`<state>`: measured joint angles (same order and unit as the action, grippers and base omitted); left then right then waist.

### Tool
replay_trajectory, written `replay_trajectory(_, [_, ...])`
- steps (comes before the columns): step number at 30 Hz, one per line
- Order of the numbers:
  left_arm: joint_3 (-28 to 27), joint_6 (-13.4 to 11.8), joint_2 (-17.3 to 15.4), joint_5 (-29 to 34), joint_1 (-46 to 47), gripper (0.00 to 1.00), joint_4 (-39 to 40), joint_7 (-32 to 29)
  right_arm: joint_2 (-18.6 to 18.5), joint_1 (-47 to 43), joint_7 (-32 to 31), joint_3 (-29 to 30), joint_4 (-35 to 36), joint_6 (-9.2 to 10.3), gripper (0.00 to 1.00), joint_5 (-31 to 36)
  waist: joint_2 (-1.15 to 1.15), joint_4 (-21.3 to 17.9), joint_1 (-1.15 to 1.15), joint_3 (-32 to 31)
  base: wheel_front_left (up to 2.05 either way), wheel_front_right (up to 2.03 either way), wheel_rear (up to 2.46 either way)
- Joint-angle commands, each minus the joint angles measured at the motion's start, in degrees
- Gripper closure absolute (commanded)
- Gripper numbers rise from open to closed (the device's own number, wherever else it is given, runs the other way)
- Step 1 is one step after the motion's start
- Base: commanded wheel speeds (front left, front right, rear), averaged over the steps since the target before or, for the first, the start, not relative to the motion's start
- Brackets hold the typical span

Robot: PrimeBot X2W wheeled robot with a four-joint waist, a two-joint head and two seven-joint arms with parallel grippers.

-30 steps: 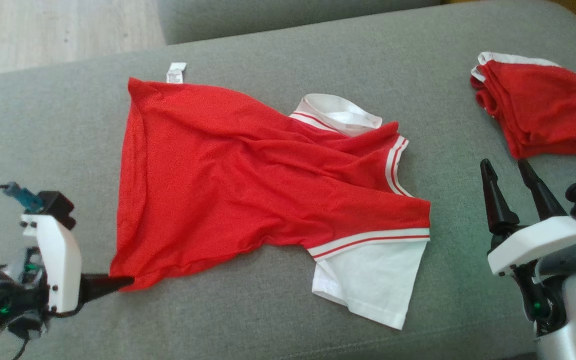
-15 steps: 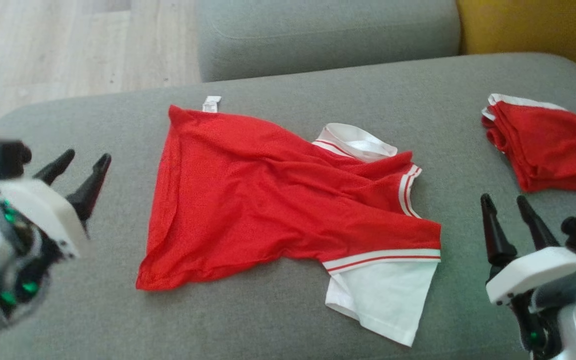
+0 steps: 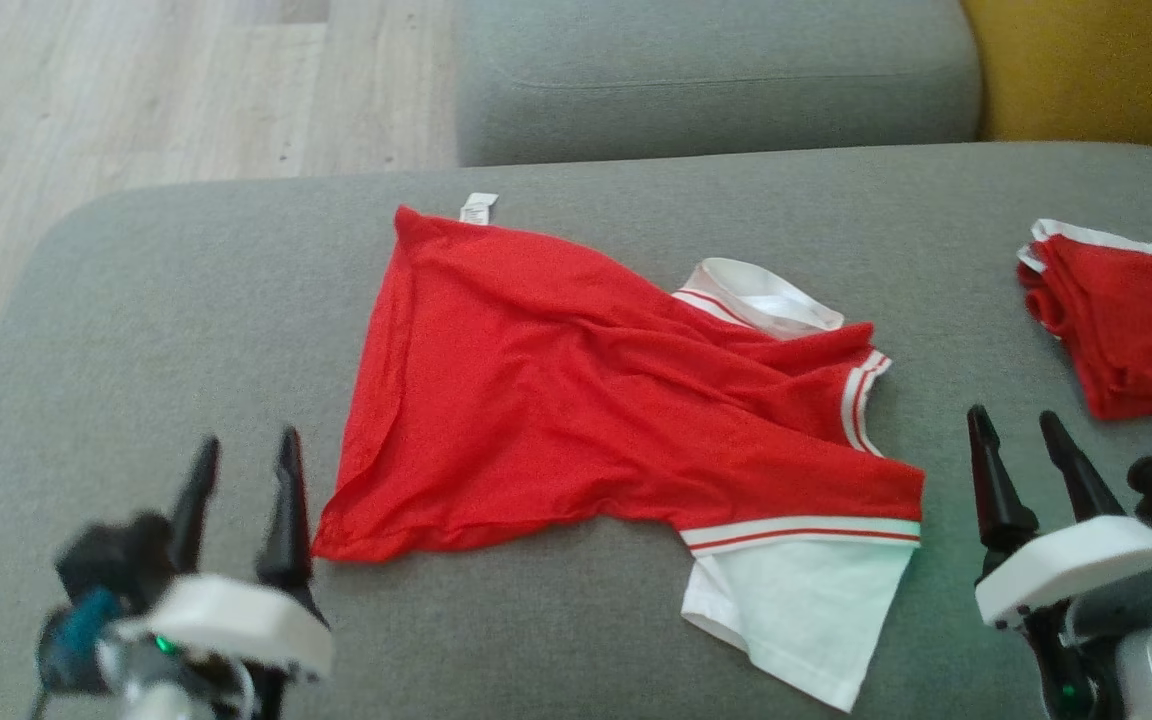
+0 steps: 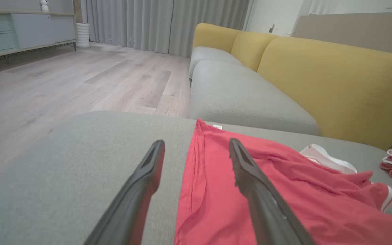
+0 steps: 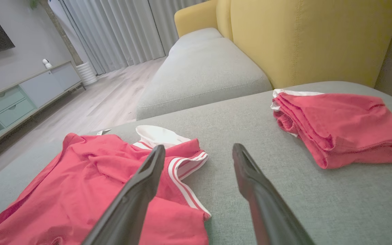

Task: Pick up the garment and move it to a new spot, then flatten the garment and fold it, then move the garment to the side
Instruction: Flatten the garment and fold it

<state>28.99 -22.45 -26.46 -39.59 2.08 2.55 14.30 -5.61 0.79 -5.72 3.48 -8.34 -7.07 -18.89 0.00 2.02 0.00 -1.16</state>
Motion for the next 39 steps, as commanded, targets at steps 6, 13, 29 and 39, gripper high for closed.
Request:
replay_trajectory(6, [-7.37,6.44,6.53,9.39,-1.60,0.00,0.06,0.69,-0.89,1.73,0.11,-1.67,1.27,-0.42,0.00,0.30,0.00,1.55,0.00,0.19,0.00,0.00,0.00])
replay_trajectory(13, [-11.34,12.73,12.55,14.05,-2.71,0.00,-3.00,0.69,-2.69,6.62,-2.47,-2.59,-3.38,-0.42,0.00,-1.12,0.00,3.09,0.00,0.50,0.00,0.00,0.00])
replay_trajectory(29, [-15.40,20.52,19.15,20.52,0.00,0.00,-7.81,0.70,-8.51,30.10,-21.63,-5.10,-38.66,-0.42,0.00,-6.34,0.00,9.97,0.00,4.28,0.00,0.00,0.00])
replay_trajectory(39, [-17.98,22.88,21.38,22.90,0.59,0.00,-8.26,0.70,-9.98,33.93,-20.95,-7.54,-45.14,-0.42,1.00,-10.78,0.00,12.39,0.00,6.91,0.00,0.00,0.00])
